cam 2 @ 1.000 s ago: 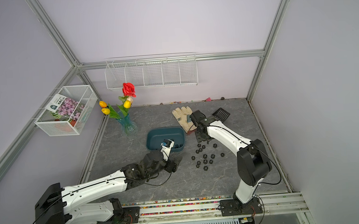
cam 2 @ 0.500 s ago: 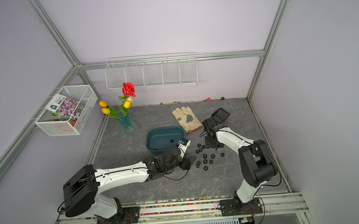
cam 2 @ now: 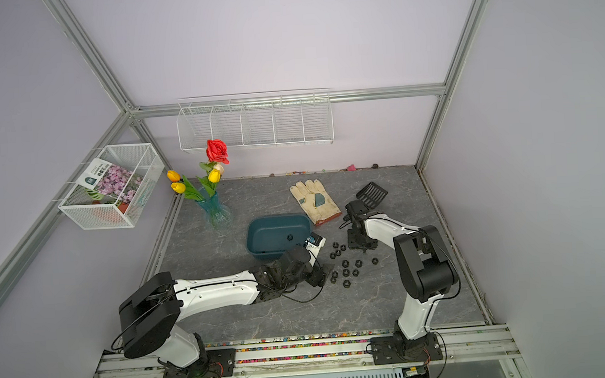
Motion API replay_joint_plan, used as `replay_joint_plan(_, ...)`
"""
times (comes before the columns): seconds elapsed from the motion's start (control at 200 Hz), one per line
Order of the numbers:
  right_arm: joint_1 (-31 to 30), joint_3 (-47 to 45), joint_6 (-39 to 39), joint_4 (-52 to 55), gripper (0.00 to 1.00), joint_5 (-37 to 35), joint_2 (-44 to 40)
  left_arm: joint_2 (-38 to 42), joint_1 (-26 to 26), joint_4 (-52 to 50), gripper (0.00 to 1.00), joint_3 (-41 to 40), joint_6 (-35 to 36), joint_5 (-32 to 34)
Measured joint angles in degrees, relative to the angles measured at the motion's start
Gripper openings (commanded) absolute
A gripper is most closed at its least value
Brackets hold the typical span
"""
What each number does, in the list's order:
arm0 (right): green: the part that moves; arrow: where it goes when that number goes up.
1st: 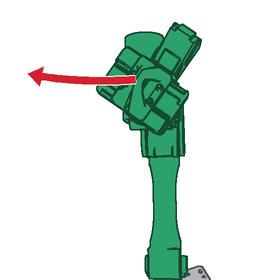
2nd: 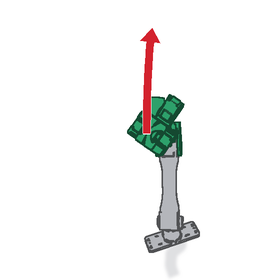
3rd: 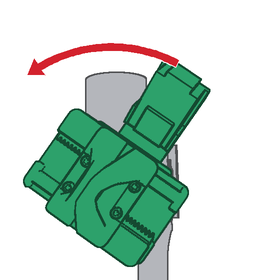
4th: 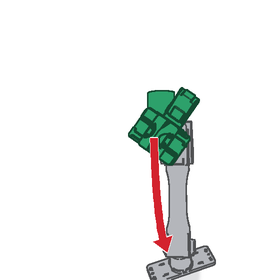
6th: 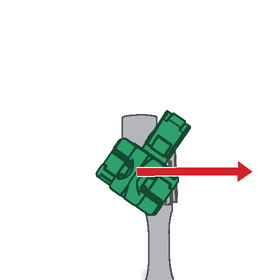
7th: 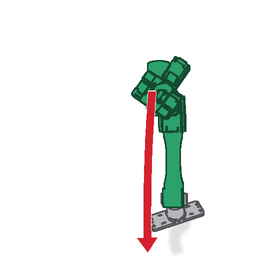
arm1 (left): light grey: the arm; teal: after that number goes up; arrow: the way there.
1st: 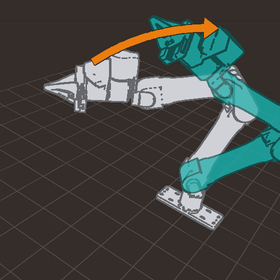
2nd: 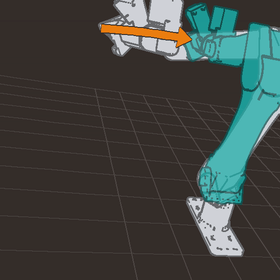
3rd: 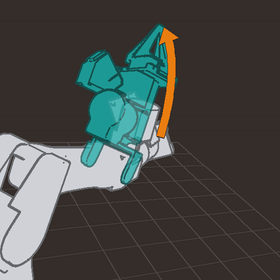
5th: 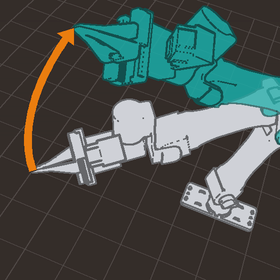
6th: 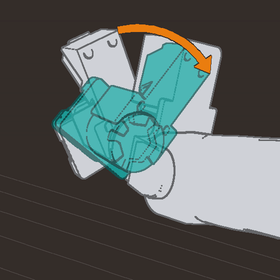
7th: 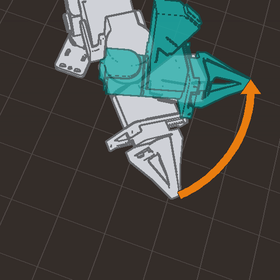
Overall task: Put the nuts on the desktop into the storage box
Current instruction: Pick up the nut from the center of the board, then place the nut in the storage box.
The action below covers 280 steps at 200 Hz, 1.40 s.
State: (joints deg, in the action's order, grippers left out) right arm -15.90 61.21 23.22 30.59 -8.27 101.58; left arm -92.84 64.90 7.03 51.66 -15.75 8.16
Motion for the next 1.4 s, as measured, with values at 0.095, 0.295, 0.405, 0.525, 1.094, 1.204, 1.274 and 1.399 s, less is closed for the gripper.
replay_joint_plan(0.095,0.2,0.0,0.0,-0.5,0.35,0.3,0.0,-0.5,0.0,0.0,0.81,0.2,0.0,-0.5)
replay_joint_plan(0.295,0.2,0.0,0.3,-0.9,0.28,0.6,0.0,-1.2,0.0,0.0,0.81,0.7,0.0,-0.9)
replay_joint_plan(0.405,0.2,0.0,0.3,-0.9,0.29,0.7,0.0,-1.2,0.0,0.0,0.81,0.8,0.0,-1.1)
replay_joint_plan(0.525,0.2,0.0,0.3,-0.9,0.31,0.7,0.0,-1.2,0.0,0.0,0.81,0.9,0.0,-1.2)
replay_joint_plan(1.094,0.2,0.3,-0.1,-0.6,0.13,0.9,0.3,-1.1,0.0,0.0,0.81,0.9,-0.1,-1.8)
replay_joint_plan(1.204,-0.3,1.2,-0.3,1.5,0.12,0.8,0.3,-0.5,0.0,-0.1,0.81,0.8,-0.1,-1.4)
replay_joint_plan(1.274,-1.5,2.8,-0.5,3.4,0.12,0.6,0.3,0.6,0.0,-0.3,0.81,0.7,-0.1,-0.7)
replay_joint_plan(1.399,-5.2,7.7,-1.2,6.3,0.12,0.2,0.3,4.5,0.0,-1.3,0.8,-0.7,-0.1,1.0)
